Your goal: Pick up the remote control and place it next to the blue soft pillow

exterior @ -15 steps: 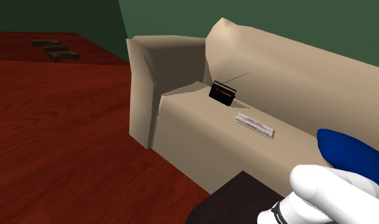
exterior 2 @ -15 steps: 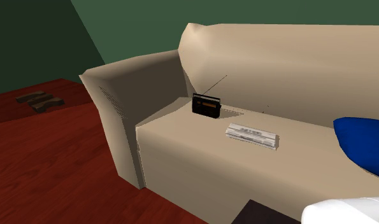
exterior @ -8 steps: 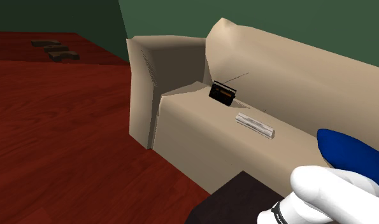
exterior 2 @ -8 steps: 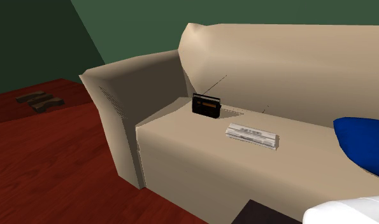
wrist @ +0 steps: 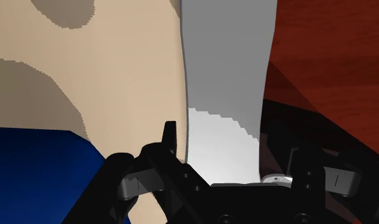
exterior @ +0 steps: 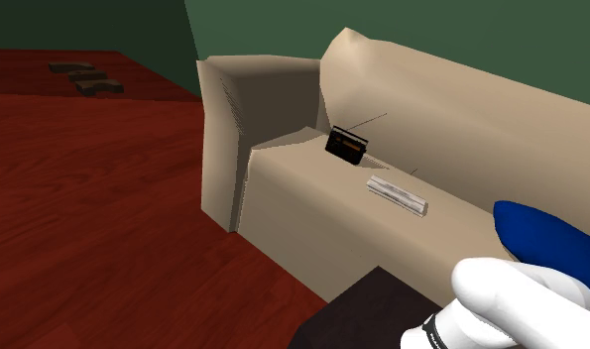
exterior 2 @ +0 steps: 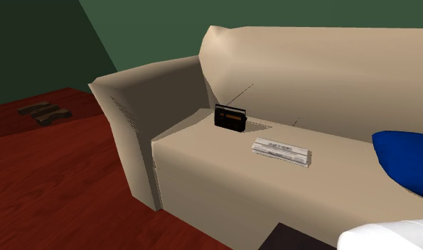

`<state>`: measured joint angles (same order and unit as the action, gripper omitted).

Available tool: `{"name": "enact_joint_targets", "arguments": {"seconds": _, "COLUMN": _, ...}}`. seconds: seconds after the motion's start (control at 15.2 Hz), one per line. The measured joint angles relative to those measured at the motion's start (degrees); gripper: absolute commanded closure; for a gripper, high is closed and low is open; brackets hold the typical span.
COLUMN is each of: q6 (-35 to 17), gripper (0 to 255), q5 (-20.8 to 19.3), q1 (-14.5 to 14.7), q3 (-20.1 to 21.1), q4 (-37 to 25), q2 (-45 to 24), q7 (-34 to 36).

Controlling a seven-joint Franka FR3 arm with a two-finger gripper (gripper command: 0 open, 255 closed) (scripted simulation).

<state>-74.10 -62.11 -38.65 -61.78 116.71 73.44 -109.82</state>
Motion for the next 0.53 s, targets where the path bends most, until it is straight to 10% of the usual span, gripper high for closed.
{"name": "enact_joint_targets", "arguments": {"seconds": 0.53, "q6": -3.22, "gripper": 255, "q5": -3.31, "q1": -1.63, "q3": -3.52, "q4": 4.77, "q2": 2.82, "q7": 0.77}}
